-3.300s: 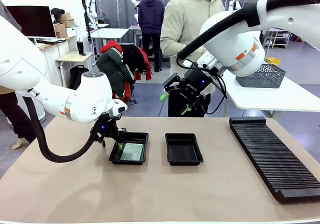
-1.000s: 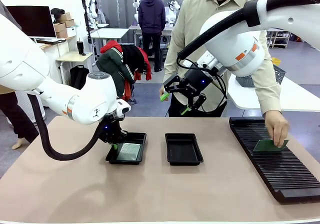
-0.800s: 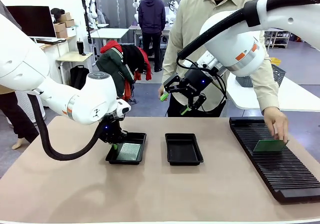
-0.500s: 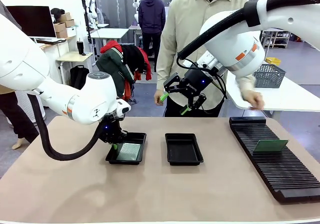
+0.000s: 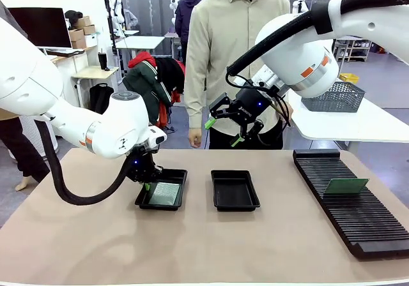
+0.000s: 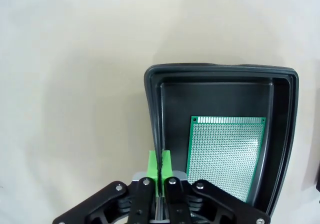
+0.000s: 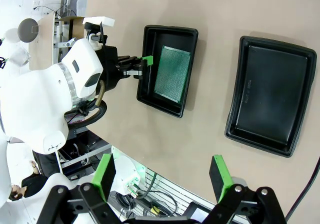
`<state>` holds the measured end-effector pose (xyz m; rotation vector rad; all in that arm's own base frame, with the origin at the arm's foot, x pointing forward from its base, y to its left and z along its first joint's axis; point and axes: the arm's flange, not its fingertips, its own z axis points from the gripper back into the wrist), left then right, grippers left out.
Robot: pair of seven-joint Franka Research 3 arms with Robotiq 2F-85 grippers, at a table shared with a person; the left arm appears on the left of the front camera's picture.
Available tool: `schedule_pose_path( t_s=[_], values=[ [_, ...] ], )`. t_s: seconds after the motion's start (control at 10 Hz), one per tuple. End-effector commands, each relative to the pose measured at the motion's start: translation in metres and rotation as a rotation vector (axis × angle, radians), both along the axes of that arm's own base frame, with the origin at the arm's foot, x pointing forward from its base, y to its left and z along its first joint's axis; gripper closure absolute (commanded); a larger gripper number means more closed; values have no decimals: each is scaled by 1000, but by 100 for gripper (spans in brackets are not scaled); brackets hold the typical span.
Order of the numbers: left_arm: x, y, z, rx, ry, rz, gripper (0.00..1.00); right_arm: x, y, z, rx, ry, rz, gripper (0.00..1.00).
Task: Inspect and transfer BCBs to ESD trays.
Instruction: Pick up the ESD tray and place it on the left side of the table.
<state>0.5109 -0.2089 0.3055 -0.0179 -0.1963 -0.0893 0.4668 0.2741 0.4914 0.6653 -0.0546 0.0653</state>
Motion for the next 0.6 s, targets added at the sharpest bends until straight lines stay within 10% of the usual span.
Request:
schedule_pose_path(
  t_s=[0.0, 0.5],
  values=[
    [3, 17, 14, -74, 17, -6, 97, 2, 2, 1, -25, -2, -25, 0],
    [14, 58, 20, -249, 69, -14, 97, 2, 2, 1, -25, -2, -25, 0]
  ],
)
